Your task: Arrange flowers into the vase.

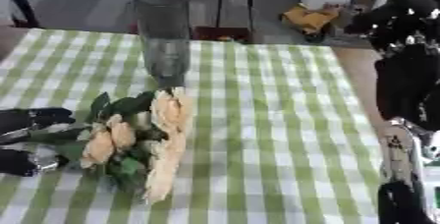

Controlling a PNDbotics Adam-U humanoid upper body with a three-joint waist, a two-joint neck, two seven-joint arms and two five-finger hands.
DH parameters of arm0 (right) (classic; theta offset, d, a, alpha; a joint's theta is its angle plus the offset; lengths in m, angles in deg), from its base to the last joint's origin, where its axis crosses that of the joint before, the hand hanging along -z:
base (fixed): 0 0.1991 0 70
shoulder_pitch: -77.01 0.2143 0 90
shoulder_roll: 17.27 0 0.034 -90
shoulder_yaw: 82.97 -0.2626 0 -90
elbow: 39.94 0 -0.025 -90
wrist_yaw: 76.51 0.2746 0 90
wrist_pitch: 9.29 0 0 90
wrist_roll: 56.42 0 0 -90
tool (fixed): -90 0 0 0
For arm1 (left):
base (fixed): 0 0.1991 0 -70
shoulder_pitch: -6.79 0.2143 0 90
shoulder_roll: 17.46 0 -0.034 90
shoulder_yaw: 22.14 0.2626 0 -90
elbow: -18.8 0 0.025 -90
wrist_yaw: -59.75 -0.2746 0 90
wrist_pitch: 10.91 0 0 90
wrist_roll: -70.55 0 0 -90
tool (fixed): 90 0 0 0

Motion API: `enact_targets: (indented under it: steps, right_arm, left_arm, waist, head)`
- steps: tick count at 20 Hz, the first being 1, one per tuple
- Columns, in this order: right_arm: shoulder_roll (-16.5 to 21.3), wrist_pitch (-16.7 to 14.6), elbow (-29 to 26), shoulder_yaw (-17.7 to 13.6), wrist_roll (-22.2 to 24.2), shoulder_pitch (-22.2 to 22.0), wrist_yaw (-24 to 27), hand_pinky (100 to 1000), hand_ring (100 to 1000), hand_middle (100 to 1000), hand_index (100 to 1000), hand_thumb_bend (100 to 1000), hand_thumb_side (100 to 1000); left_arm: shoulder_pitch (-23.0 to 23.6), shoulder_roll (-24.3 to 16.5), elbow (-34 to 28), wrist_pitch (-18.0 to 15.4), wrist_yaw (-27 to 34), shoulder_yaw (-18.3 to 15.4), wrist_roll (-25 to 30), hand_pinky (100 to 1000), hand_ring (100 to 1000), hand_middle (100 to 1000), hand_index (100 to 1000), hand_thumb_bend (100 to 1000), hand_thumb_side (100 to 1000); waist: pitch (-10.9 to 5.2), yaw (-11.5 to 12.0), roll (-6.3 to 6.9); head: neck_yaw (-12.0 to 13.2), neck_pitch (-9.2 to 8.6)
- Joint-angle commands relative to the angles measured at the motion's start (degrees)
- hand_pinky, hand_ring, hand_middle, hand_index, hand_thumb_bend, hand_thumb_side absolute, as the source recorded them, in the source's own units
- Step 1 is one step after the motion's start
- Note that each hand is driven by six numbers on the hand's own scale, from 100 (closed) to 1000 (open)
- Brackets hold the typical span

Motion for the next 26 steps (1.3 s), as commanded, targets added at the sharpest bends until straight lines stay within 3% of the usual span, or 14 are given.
enact_targets:
  steps: [1, 4, 7, 12, 17, 22, 25, 26]
  right_arm:
    - [0.47, 0.22, -1.23, -0.26, 0.03, 0.29, 0.55, 641, 659, 594, 795, 100, 1000]
    - [0.47, 0.27, -1.23, -0.28, 0.06, 0.27, 0.58, 641, 659, 594, 795, 100, 1000]
    - [0.47, 0.36, -1.23, -0.26, 0.15, 0.21, 0.60, 642, 659, 592, 792, 100, 1000]
    - [0.46, 0.47, -1.23, -0.30, 0.13, 0.11, 0.68, 642, 660, 592, 793, 100, 1000]
    - [0.49, 0.46, -1.23, -0.38, -0.08, 0.07, 0.72, 643, 660, 592, 793, 100, 1000]
    - [0.50, 0.59, -1.23, -0.43, -0.07, -0.05, 0.68, 644, 660, 591, 794, 100, 1000]
    - [0.49, 0.60, -1.23, -0.50, -0.09, -0.08, 0.70, 644, 660, 591, 794, 100, 1000]
    - [0.48, 0.60, -1.23, -0.53, -0.13, -0.09, 0.72, 644, 660, 590, 794, 100, 1000]
  left_arm:
    - [-1.39, -0.37, 0.42, -0.59, -1.82, 0.00, -0.47, 755, 928, 998, 1000, 364, 763]
    - [-1.43, -0.12, 1.04, -0.66, -3.89, 0.31, -1.30, 658, 857, 923, 989, 349, 718]
    - [-1.29, 0.22, 1.74, -0.64, -5.36, 0.51, -2.27, 620, 786, 895, 972, 348, 695]
    - [-1.48, 0.52, 2.09, -0.77, -6.65, 0.72, -3.86, 455, 564, 740, 892, 335, 619]
    - [-1.70, 0.81, 2.50, -0.53, -7.02, 0.81, -4.15, 364, 462, 639, 829, 321, 569]
    - [-1.91, 1.08, 2.48, 0.08, -7.28, 0.79, -5.89, 226, 355, 500, 708, 260, 384]
    - [-2.05, 1.29, 3.04, 0.07, -8.54, 1.21, -6.23, 184, 316, 480, 697, 291, 249]
    - [-2.09, 1.40, 3.26, 0.02, -9.03, 1.28, -6.20, 125, 267, 442, 664, 256, 223]
  waist:
    - [-0.82, -0.04, 0.27]
    - [-0.78, -0.10, 0.20]
    - [-0.74, -0.11, 0.15]
    - [-0.70, -0.17, 0.18]
    - [-0.62, -0.39, 0.19]
    - [-0.53, -0.44, 0.25]
    - [-0.49, -0.52, 0.28]
    - [-0.48, -0.54, 0.28]
  head:
    - [0.37, -0.73]
    - [0.49, -0.93]
    - [0.60, -1.11]
    - [0.82, -1.49]
    - [1.04, -1.62]
    - [1.10, -1.73]
    - [1.14, -1.80]
    - [1.14, -1.83]
